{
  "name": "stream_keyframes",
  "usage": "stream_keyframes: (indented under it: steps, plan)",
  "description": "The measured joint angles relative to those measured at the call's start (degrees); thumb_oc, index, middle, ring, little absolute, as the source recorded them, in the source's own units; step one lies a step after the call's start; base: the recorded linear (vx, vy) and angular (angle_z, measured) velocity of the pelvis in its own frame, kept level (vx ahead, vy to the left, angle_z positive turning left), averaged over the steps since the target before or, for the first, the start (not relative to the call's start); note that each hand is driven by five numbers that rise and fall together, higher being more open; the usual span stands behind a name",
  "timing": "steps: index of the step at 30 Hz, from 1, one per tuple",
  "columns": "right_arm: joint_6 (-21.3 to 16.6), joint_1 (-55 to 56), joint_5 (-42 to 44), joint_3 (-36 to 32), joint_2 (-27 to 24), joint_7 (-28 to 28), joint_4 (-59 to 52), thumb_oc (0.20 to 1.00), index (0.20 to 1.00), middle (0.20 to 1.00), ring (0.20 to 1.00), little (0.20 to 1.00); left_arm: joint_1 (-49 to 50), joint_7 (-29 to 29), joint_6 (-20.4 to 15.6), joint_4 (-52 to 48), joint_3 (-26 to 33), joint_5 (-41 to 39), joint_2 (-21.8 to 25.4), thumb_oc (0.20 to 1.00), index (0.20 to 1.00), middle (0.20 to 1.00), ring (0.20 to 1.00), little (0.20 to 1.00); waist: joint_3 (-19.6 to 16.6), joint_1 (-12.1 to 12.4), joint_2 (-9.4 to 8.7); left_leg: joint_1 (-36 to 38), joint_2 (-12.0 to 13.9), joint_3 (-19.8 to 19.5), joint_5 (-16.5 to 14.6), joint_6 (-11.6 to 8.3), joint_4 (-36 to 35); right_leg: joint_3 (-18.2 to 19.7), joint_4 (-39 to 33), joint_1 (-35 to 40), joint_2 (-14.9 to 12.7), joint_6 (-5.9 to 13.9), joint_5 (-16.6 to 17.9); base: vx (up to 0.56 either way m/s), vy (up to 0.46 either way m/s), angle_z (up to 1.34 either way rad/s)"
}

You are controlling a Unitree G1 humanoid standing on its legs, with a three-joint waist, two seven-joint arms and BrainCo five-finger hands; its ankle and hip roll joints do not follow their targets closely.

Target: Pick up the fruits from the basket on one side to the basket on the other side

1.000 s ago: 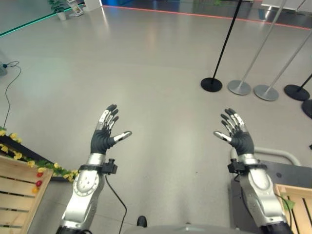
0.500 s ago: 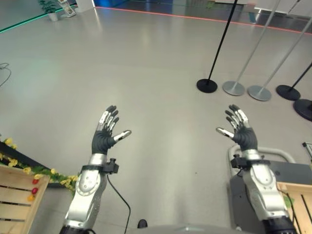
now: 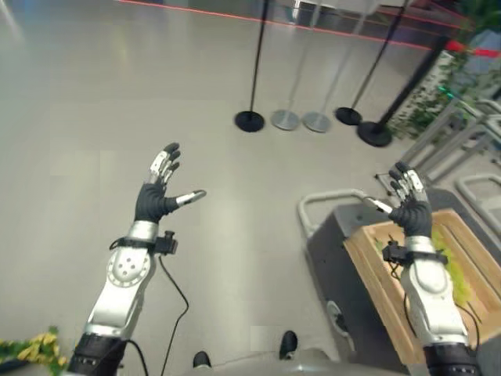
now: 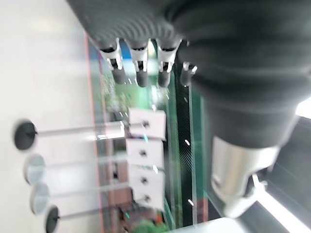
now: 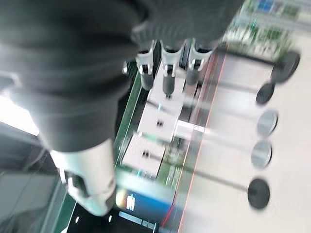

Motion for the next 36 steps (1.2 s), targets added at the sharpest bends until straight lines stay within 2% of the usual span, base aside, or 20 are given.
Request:
stream_keyframes:
  steps: [1,4,8,13,16,18,19,20,21,22,23,24,25,26,28,30,31,32,33,36]
  plan:
    - [0.01,-0.06,0.00,-0.04,-0.14,-0.02,-0.04,1.000,1.000,1.000,1.000,1.000,0.17,0.02,0.06,0.02,0.08,0.39,0.07,1.000,1.000,1.000,1.000,1.000,-0.30,0.08,-0.66,0.65,-0.37,1.28,0.19,-1.00,-0.14,-0.69,-0.94,0.05,0.37,-0.55,-0.86,0.13,-0.107,-0.83]
    - [0.09,-0.72,-0.01,-0.07,-0.93,-0.13,0.00,1.000,1.000,1.000,1.000,1.000,2.59,0.02,0.13,0.08,0.67,0.90,-0.75,1.000,1.000,1.000,1.000,1.000,-0.21,0.55,3.08,1.68,1.68,0.90,-0.46,-2.54,-0.40,-1.88,-4.53,0.12,3.90,-3.53,0.60,0.04,-0.143,-0.81]
    - [0.10,1.33,0.00,-0.83,-2.31,-0.82,0.33,1.000,1.000,1.000,1.000,1.000,1.49,0.30,0.15,0.10,1.22,1.22,-2.46,1.000,1.000,1.000,1.000,1.000,-0.47,-0.60,4.32,1.64,4.49,0.37,-0.49,-3.68,0.09,-0.71,-7.13,0.13,7.52,-4.68,1.23,0.15,-0.205,-0.39]
    - [0.04,2.19,0.01,-2.67,-2.26,-1.87,2.22,1.000,1.000,1.000,1.000,1.000,-1.65,0.91,0.47,0.18,0.98,3.18,-2.64,1.000,1.000,1.000,1.000,1.000,-0.56,-3.43,5.65,0.72,5.77,-1.24,-0.99,-3.92,2.26,-0.64,-5.95,-0.25,8.25,-5.38,-0.60,0.15,-0.196,-0.03]
    - [0.14,2.59,-0.02,-2.74,-2.29,-2.26,3.09,1.000,1.000,1.000,1.000,1.000,-1.84,1.22,0.46,0.18,0.99,3.08,-2.73,1.000,1.000,1.000,1.000,1.000,-0.38,-3.06,6.19,-0.02,7.03,-1.96,-2.40,-2.79,6.89,0.54,-4.07,-0.78,8.84,-6.08,-2.39,0.10,-0.257,-0.24]
    - [0.28,2.94,-0.01,-2.96,-2.27,-2.59,4.08,1.000,1.000,1.000,1.000,1.000,-1.13,1.29,0.55,0.70,0.80,2.82,-2.73,1.000,1.000,1.000,1.000,1.000,-0.37,-1.69,5.06,-4.59,8.45,-4.44,-2.88,-2.98,18.19,1.50,-1.07,-1.94,8.20,-7.80,-5.03,0.05,-0.204,-0.30]
    - [0.32,3.22,0.00,-3.38,-2.29,-2.91,4.04,1.000,1.000,1.000,1.000,1.000,-0.54,1.38,0.59,0.65,0.38,2.74,-3.00,1.000,1.000,1.000,1.000,1.000,-0.34,-0.94,5.23,-5.64,9.13,-5.37,-2.56,-2.56,21.58,1.81,-2.56,-0.69,8.80,-8.38,-4.61,0.04,-0.122,-0.29]
    - [0.33,3.17,-0.01,-3.38,-2.74,-3.52,4.19,1.000,1.000,1.000,1.000,1.000,0.83,1.36,0.47,0.66,-0.21,2.48,-3.18,1.000,1.000,1.000,1.000,1.000,-0.41,0.07,6.18,-7.49,9.97,-7.33,-0.79,-3.64,25.84,1.73,-4.31,1.03,9.92,-9.22,-4.56,0.08,-0.094,-0.10]
    - [0.49,3.39,-0.06,-3.50,-3.27,-3.97,4.27,1.000,1.000,1.000,1.000,1.000,1.24,1.37,0.47,0.66,-0.64,2.46,-3.42,1.000,1.000,1.000,1.000,1.000,-0.07,-0.26,5.78,-9.93,9.73,-9.97,-0.63,-4.22,29.21,1.98,-5.78,1.81,9.81,-10.00,-4.25,0.15,-0.093,-0.09]
    - [1.03,3.40,-0.43,-3.67,-4.05,-4.61,4.42,1.000,1.000,1.000,1.000,1.000,2.24,1.35,0.41,0.32,-1.08,2.45,-4.09,1.000,1.000,1.000,1.000,1.000,-0.04,0.87,5.86,-12.30,6.10,-12.87,-3.06,-6.47,29.12,2.67,-7.66,2.18,9.53,-10.34,-3.69,0.15,-0.060,-0.10]
    - [1.25,3.26,-0.71,-3.84,-5.03,-5.21,4.53,1.000,1.000,1.000,1.000,1.000,2.85,1.35,0.36,0.36,-1.00,2.41,-5.56,1.000,1.000,1.000,1.000,1.000,0.36,1.39,5.21,-13.90,0.21,-16.13,-4.93,-5.95,24.59,3.96,-9.12,1.89,8.42,-10.42,-2.97,0.19,-0.043,-0.24]
    - [1.41,3.15,-0.95,-3.99,-5.34,-5.32,4.61,1.000,1.000,1.000,1.000,1.000,3.47,1.43,0.39,0.15,-0.95,2.35,-6.21,1.000,1.000,1.000,1.000,1.000,0.53,1.64,5.06,-14.47,-2.36,-16.34,-4.61,-4.77,21.41,3.90,-10.04,1.89,7.94,-10.28,-1.92,0.11,-0.003,-0.15]
    - [1.55,2.95,-1.02,-4.06,-5.37,-5.38,4.74,1.000,1.000,1.000,1.000,1.000,3.76,1.45,0.47,0.16,-0.95,2.27,-6.50,1.000,1.000,1.000,1.000,1.000,0.85,1.66,5.44,-15.45,-3.36,-15.90,-3.63,-3.34,19.87,3.83,-10.69,2.25,8.54,-10.67,-0.87,0.31,0.041,-0.12]
    - [1.98,2.76,-1.02,-3.88,-4.69,-5.37,5.12,1.000,1.000,1.000,1.000,1.000,4.62,1.45,0.39,0.21,-0.36,1.87,-6.62,1.000,1.000,1.000,1.000,1.000,1.23,1.80,5.44,-16.52,-3.57,-14.64,-2.61,-1.84,15.96,3.77,-12.94,4.25,9.70,-10.52,-1.36,0.22,0.047,-0.04]
    - [2.01,2.68,-1.02,-3.93,-4.64,-5.63,6.96,1.000,1.000,1.000,1.000,1.000,5.23,1.64,0.28,0.52,0.26,1.83,-6.76,1.000,1.000,1.000,1.000,1.000,1.61,2.62,5.44,-17.16,-2.51,-13.50,0.07,-1.43,8.20,2.79,-14.96,6.20,11.15,-10.37,-1.36,0.28,0.089,-0.07]
    - [2.17,2.71,-1.11,-4.22,-4.82,-5.76,8.12,1.000,1.000,1.000,1.000,1.000,5.28,1.64,0.18,0.42,0.39,1.85,-6.66,1.000,1.000,1.000,1.000,1.000,2.32,2.95,6.24,-19.42,-0.26,-12.38,1.67,-1.20,6.95,1.69,-14.88,6.91,12.63,-10.10,-2.36,0.23,0.109,-0.11]
    - [2.50,2.97,-1.18,-4.08,-4.72,-5.69,8.08,1.000,1.000,1.000,1.000,1.000,5.74,1.65,0.19,0.32,1.07,1.85,-6.80,1.000,1.000,1.000,1.000,1.000,2.37,3.01,6.98,-19.13,0.50,-11.88,3.04,0.13,5.54,2.14,-14.72,7.64,13.52,-9.82,-2.76,0.20,0.116,-0.18]
    - [2.52,2.97,-1.45,-4.23,-4.74,-5.57,8.05,1.000,1.000,1.000,1.000,1.000,5.97,1.70,0.19,0.12,1.26,1.85,-6.77,1.000,1.000,1.000,1.000,1.000,2.46,2.84,7.21,-18.19,0.63,-11.97,3.97,0.33,4.86,3.09,-14.78,8.18,14.04,-8.84,-3.68,0.34,0.159,-0.33]
    - [2.68,3.07,-2.17,-4.10,-4.13,-5.58,8.33,1.000,1.000,1.000,1.000,1.000,6.31,1.70,0.20,0.15,1.33,1.85,-6.71,1.000,1.000,1.000,1.000,1.000,2.47,3.27,7.05,-15.40,0.18,-13.05,6.93,1.14,2.87,3.70,-14.66,9.61,13.98,-8.09,-4.56,0.22,0.095,-0.33]
    - [2.73,3.23,-3.06,-3.82,-3.67,-5.54,8.13,1.000,1.000,1.000,1.000,1.000,4.96,1.70,0.33,-0.46,1.18,1.85,-6.12,1.000,1.000,1.000,1.000,1.000,2.33,2.82,3.54,-14.22,-3.43,-12.27,6.79,2.56,2.07,3.37,-12.49,9.57,10.09,-4.93,-7.10,0.22,0.153,-0.06]
